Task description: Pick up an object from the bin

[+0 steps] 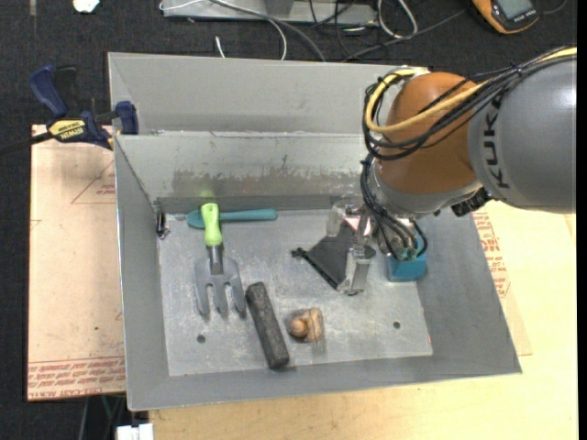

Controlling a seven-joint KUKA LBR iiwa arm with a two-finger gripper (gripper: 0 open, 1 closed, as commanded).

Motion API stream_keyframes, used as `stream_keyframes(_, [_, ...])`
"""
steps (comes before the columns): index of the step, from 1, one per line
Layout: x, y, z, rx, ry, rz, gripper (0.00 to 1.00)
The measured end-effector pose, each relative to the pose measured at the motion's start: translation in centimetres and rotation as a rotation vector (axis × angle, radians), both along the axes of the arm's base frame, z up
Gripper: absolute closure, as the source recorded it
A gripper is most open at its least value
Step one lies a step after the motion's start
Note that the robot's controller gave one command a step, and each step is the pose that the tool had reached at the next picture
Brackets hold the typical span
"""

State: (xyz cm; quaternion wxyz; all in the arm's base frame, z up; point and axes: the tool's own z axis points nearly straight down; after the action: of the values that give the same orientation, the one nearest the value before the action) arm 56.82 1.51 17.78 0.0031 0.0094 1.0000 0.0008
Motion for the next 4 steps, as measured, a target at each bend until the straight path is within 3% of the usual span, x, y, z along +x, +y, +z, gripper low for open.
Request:
stream_keyframes(1, [1.2,-0.6,-4.7,-0.002,-0.006,0.167,0.0])
stream_keyframes(2, [2.0,-2.8,-8.3,0.001,-0.001,0.004,0.0])
stream_keyframes(3, [2.1,-5.3,-10.4,0.002,-0.004,0.036,1.0])
stream_keyframes(4, [2.1,-5.3,-10.4,0.002,-0.004,0.036,1.0])
